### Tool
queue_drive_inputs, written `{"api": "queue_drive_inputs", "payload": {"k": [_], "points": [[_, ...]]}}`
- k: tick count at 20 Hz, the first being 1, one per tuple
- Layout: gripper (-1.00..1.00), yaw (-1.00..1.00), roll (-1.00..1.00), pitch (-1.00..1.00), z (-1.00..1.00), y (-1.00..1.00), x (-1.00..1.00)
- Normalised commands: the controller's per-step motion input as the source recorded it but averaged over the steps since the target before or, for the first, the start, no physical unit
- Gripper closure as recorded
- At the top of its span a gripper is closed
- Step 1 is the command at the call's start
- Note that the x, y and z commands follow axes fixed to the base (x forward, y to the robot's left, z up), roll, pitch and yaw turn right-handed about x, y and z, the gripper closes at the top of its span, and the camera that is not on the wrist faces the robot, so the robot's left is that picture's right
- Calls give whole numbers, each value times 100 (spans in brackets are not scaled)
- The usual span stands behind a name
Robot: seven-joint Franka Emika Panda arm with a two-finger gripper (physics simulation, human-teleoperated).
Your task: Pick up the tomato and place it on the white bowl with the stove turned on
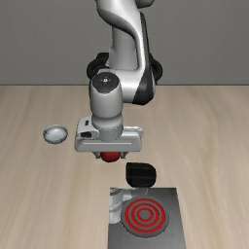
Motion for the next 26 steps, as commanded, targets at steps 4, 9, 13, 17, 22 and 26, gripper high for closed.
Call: {"api": "queue_drive_inputs", "payload": {"k": [4, 9, 13, 17, 22, 26], "points": [[100, 0, 0, 0, 100, 0, 0], [100, 0, 0, 0, 0, -100, 0], [100, 0, 0, 0, 0, -100, 0], [100, 0, 0, 0, 0, -100, 0], [100, 0, 0, 0, 0, -20, -80], [100, 0, 0, 0, 0, 0, -100]]}}
